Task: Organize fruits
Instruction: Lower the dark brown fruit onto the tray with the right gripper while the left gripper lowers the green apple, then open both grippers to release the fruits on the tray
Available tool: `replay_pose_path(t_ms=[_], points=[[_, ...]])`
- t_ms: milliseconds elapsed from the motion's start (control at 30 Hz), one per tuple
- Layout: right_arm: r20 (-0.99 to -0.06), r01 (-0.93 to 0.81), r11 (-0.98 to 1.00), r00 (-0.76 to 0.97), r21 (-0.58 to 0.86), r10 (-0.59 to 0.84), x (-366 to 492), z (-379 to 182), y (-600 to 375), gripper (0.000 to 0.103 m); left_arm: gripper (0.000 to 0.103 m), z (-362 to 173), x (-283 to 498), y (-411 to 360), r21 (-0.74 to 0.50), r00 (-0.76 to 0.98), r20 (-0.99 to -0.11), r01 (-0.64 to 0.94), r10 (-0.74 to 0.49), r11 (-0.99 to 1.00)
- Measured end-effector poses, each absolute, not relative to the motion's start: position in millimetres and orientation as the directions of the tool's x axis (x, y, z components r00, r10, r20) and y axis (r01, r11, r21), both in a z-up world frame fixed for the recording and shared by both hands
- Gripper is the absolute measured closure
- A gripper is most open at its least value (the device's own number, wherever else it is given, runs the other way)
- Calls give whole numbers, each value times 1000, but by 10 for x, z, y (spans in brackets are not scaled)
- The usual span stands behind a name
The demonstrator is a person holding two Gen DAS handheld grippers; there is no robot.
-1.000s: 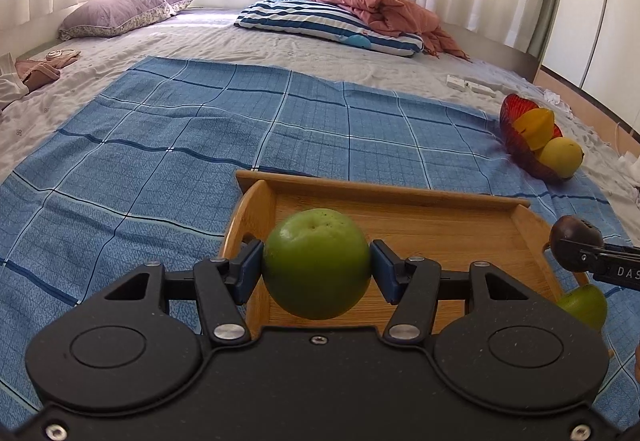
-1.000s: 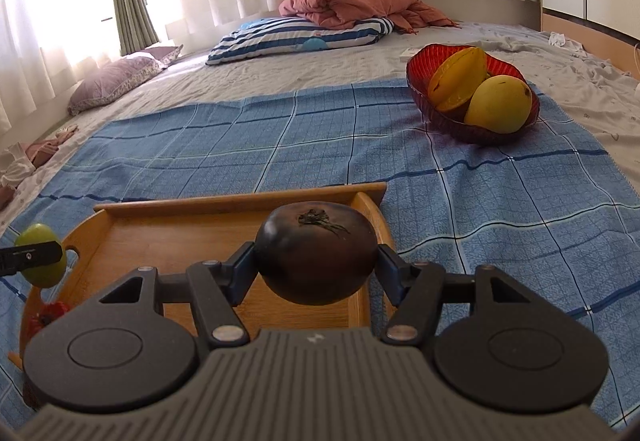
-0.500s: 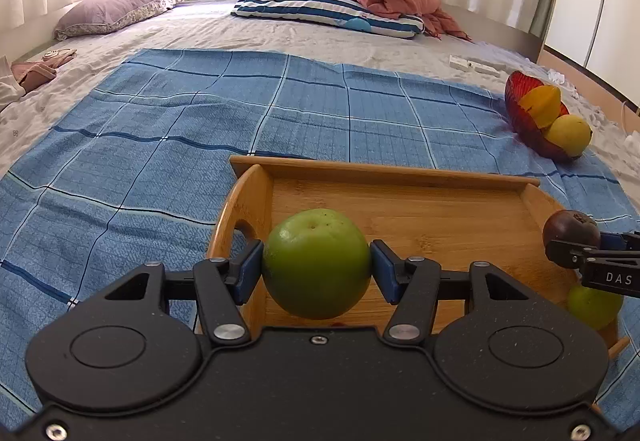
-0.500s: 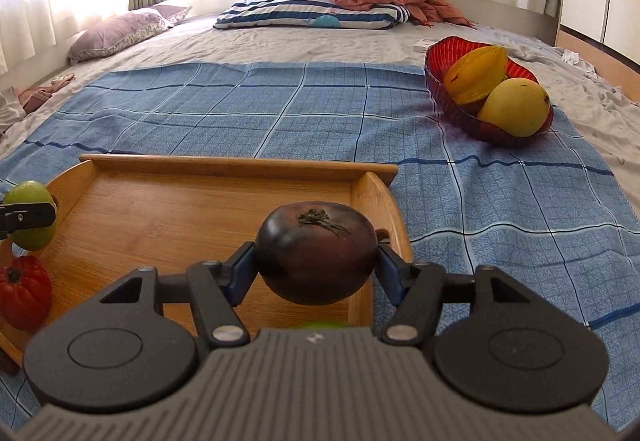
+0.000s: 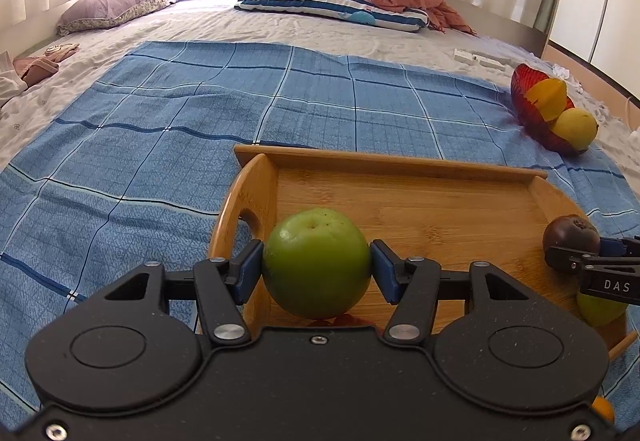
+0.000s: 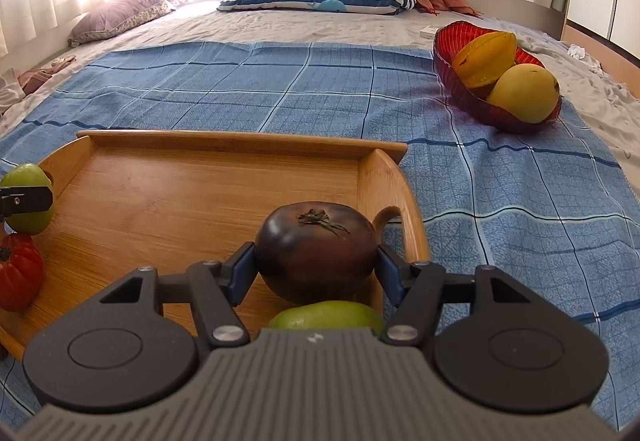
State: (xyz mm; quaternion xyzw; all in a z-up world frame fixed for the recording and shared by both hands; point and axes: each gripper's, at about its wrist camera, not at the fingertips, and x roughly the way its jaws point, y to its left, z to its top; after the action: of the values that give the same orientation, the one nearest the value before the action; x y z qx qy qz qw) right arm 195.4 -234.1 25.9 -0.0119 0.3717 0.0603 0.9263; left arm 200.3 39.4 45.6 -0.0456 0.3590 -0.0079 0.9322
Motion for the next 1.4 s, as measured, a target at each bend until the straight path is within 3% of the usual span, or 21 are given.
replay_pose_path(t_ms=[1100, 1200, 1400], points=[[-686, -113, 993, 719, 42, 111, 1945, 241, -2383, 34, 47, 350, 2010, 420, -75, 735, -677, -27, -31, 997], [-686, -112, 993, 720, 39, 108, 1940, 248, -2373, 27, 32, 354, 2006, 423, -78, 741, -671, -22, -36, 997], [-668, -106, 993, 735, 47, 111, 1884, 276, -2377, 18, 23, 352, 1972, 417, -88, 747, -663, -7, -53, 996]])
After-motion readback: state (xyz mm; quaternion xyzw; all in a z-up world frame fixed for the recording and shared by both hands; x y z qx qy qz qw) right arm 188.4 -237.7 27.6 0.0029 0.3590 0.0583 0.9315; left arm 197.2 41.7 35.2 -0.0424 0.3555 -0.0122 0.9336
